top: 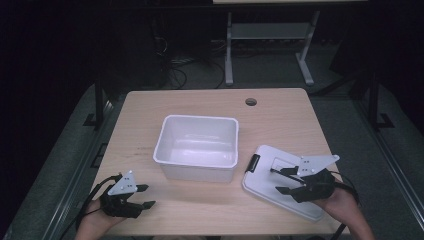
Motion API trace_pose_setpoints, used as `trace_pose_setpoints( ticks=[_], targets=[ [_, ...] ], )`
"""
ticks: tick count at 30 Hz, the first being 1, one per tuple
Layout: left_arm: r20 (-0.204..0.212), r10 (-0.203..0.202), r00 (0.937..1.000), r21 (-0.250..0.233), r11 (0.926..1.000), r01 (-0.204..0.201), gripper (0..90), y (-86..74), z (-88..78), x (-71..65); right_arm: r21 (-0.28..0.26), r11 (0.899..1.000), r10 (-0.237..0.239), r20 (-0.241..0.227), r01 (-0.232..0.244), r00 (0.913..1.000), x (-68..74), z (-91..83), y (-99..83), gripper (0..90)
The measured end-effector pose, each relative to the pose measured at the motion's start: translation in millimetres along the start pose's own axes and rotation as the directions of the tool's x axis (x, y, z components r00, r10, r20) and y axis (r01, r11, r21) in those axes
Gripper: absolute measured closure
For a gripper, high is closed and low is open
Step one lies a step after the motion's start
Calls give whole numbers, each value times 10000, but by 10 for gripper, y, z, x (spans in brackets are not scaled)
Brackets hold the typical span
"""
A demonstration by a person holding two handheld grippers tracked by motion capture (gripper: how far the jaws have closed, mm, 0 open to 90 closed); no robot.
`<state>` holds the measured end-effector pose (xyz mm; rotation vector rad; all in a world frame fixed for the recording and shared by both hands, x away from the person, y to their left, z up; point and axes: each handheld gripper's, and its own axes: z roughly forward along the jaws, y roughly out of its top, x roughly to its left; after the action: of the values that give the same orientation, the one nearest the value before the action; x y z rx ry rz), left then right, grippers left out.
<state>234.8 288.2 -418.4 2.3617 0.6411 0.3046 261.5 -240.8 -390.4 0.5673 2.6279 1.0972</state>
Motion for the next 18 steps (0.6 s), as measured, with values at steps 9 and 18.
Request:
trace_pose_setpoints(
  ticks=[9,18],
  targets=[
    [-11,3,10000,11,10000,-3,411,-16,1,-8,422,9987,283,380,-299,9989,-142,26,-73,489],
    [129,-55,9999,-44,10000,55,412,-28,-5,6,814,9955,442,432,-476,9981,-264,86,-114,592]
  ],
)
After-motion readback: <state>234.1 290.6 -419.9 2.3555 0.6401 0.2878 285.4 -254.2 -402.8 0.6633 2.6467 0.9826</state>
